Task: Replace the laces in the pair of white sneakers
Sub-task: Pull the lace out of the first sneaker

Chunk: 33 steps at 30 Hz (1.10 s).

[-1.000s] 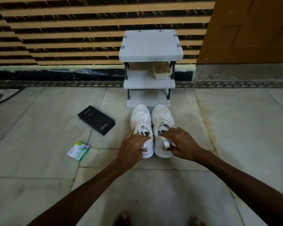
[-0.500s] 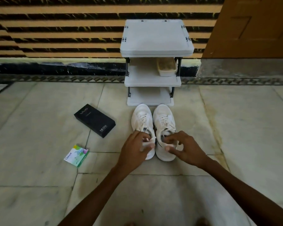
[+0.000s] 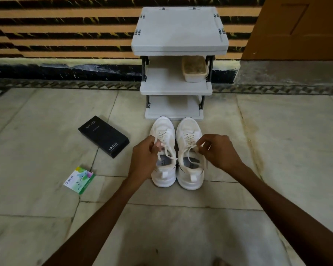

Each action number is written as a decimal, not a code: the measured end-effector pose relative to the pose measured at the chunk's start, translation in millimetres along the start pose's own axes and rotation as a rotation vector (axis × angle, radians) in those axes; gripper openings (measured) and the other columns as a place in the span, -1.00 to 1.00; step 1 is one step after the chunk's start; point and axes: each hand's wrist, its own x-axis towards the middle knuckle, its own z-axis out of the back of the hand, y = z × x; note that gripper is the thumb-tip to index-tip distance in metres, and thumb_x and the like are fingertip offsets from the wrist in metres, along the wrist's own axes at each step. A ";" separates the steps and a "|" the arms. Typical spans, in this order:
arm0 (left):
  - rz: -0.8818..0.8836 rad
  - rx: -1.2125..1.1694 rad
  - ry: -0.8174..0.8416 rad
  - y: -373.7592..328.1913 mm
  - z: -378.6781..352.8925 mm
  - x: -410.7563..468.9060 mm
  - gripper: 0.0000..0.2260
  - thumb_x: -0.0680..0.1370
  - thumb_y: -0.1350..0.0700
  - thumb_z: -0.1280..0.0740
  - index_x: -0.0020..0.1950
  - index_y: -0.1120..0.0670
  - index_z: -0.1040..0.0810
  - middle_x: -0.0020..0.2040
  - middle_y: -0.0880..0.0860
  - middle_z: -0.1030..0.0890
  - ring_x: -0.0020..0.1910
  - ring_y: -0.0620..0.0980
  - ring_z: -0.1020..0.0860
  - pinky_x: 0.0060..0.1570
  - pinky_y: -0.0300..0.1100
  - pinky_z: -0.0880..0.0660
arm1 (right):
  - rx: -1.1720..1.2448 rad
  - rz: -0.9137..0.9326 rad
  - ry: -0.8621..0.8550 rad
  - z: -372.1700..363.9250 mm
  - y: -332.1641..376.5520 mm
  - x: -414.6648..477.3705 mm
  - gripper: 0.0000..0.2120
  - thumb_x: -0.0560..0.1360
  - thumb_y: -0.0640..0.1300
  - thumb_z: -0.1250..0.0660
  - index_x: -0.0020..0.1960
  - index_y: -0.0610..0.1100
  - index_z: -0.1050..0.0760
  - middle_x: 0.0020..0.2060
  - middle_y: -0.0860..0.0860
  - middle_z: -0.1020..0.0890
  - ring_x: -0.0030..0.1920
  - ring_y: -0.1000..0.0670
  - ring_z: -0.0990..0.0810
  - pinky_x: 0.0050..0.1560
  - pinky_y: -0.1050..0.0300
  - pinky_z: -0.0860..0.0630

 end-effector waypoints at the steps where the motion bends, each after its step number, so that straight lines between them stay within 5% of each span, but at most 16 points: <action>1: 0.075 -0.153 0.030 -6.2 3.2 0.1 -0.81 0.63 0.17 -0.25 -0.19 0.13 -0.51 -0.33 -0.04 -0.58 -0.31 -0.07 -0.54 -0.30 -0.34 -0.43 | 0.084 0.005 0.001 5.9 1.7 1.3 -0.93 0.47 -0.07 -0.45 -0.08 -0.06 -0.67 -0.24 0.03 -0.70 -0.28 0.09 -0.62 -0.18 0.22 -0.54; 5: 0.271 -0.556 0.079 -30.7 13.2 5.6 -0.81 0.65 0.15 -0.20 -0.07 0.08 -0.58 -0.40 -0.05 -0.53 -0.39 -0.15 -0.51 -0.35 -0.31 -0.47 | 0.682 -0.127 0.065 31.9 11.8 8.0 -0.86 0.54 -0.23 -0.34 -0.06 -0.08 -0.67 -0.22 0.09 -0.70 -0.31 0.21 -0.56 -0.30 0.31 -0.46; 11: 0.265 -0.783 0.108 -66.4 19.4 23.2 -0.79 0.68 0.18 -0.14 0.01 0.12 -0.56 -0.32 0.02 -0.55 -0.33 -0.06 -0.54 -0.19 -0.17 -0.51 | 1.002 -0.050 -0.027 56.3 23.0 24.0 -0.82 0.58 -0.15 -0.27 0.06 -0.06 -0.64 -0.28 0.08 -0.59 -0.22 0.10 -0.53 -0.17 0.21 -0.50; 14: 0.253 -0.783 0.119 -70.2 24.5 26.7 -0.82 0.66 0.20 -0.16 0.06 0.14 -0.57 -0.19 0.04 -0.65 -0.19 -0.02 -0.63 -0.11 -0.15 -0.59 | 0.780 -0.088 -0.223 48.0 23.7 30.8 -0.86 0.56 -0.13 -0.30 -0.03 0.00 -0.65 -0.20 0.09 -0.68 -0.19 0.16 -0.61 -0.12 0.22 -0.53; 16: 0.276 -0.679 0.043 -64.7 25.6 31.9 -0.86 0.63 0.20 -0.23 0.11 0.14 -0.57 -0.09 0.06 -0.67 -0.09 0.00 -0.63 0.01 -0.09 -0.59 | 0.183 -0.115 -0.300 36.4 14.0 32.3 -0.87 0.55 -0.09 -0.32 0.00 0.01 -0.65 -0.03 0.01 -0.68 0.02 0.00 -0.60 0.00 0.15 -0.49; 18: 0.326 -0.479 -0.043 -54.3 22.1 39.1 -0.89 0.59 0.16 -0.30 0.10 0.12 -0.56 0.00 0.06 -0.63 0.05 0.05 -0.59 0.14 0.00 -0.55 | -0.240 -0.127 -0.205 22.7 5.2 24.8 -0.84 0.52 -0.06 -0.35 0.07 0.01 -0.63 0.12 -0.08 -0.60 0.14 -0.16 -0.50 0.08 0.02 -0.45; 22: 0.416 -0.150 0.060 -27.1 9.3 36.4 -0.76 0.60 0.12 -0.25 0.25 0.15 -0.48 0.13 0.10 -0.55 0.12 0.11 -0.54 0.07 -0.07 -0.48 | -0.014 -0.039 -0.024 -3.0 4.3 4.0 -0.78 0.45 0.06 -0.42 0.06 0.01 -0.63 0.04 0.02 -0.62 0.01 -0.02 -0.59 -0.06 0.13 -0.49; 26: 0.209 0.027 0.178 -4.3 1.2 21.0 -0.80 0.51 0.27 -0.35 0.11 0.10 -0.59 0.10 0.05 -0.61 0.04 -0.04 -0.57 -0.02 -0.31 -0.40 | -0.157 -0.014 0.065 -27.9 19.1 -2.2 -0.60 0.39 0.03 -0.44 0.21 0.04 -0.50 0.14 0.00 -0.49 0.10 -0.07 -0.51 -0.06 0.07 -0.49; 33: -0.047 0.291 0.008 -1.8 -10.1 14.5 -0.95 0.53 0.15 -0.39 -0.07 0.04 -0.54 -0.12 -0.08 -0.49 -0.17 -0.12 -0.44 -0.16 -0.28 -0.32 | -0.184 0.003 0.024 -23.9 20.3 7.1 -0.78 0.41 -0.18 -0.44 0.06 -0.05 -0.61 0.03 -0.05 -0.58 -0.04 -0.10 -0.59 -0.04 0.06 -0.55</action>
